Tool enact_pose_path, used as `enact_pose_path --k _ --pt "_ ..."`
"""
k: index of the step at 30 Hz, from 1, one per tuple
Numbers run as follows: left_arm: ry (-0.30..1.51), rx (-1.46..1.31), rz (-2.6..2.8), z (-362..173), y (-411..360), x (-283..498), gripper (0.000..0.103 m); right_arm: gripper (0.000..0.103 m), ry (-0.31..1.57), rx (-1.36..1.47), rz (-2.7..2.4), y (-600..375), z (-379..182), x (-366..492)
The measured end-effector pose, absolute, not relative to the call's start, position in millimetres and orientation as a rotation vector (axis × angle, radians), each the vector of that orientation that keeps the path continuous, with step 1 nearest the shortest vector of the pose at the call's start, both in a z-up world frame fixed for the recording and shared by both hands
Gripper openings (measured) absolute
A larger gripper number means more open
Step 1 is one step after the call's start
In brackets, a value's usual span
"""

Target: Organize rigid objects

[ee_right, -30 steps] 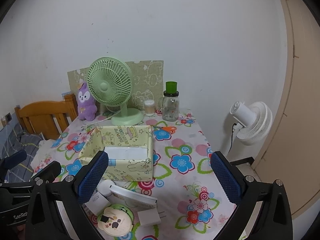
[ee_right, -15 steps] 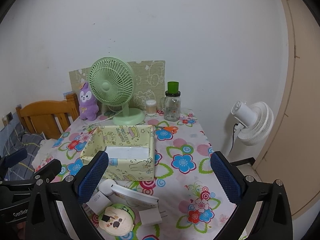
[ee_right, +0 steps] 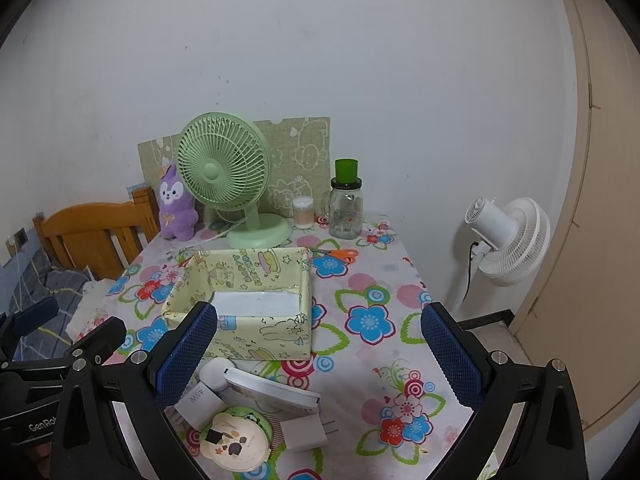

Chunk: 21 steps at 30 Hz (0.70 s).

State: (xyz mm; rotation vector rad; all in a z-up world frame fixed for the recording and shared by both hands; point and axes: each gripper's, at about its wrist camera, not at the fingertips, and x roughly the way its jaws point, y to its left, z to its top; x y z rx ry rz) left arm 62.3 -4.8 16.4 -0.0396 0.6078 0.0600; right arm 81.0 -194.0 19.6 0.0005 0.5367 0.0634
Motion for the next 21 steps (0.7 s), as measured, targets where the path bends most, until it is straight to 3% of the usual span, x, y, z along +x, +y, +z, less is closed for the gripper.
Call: enact_pose_path --k 21 --pt "0.668 -0.037 0.052 -19 -2 76 0.103 0.102 0.599 -0.036 0.073 -191 -14 99"
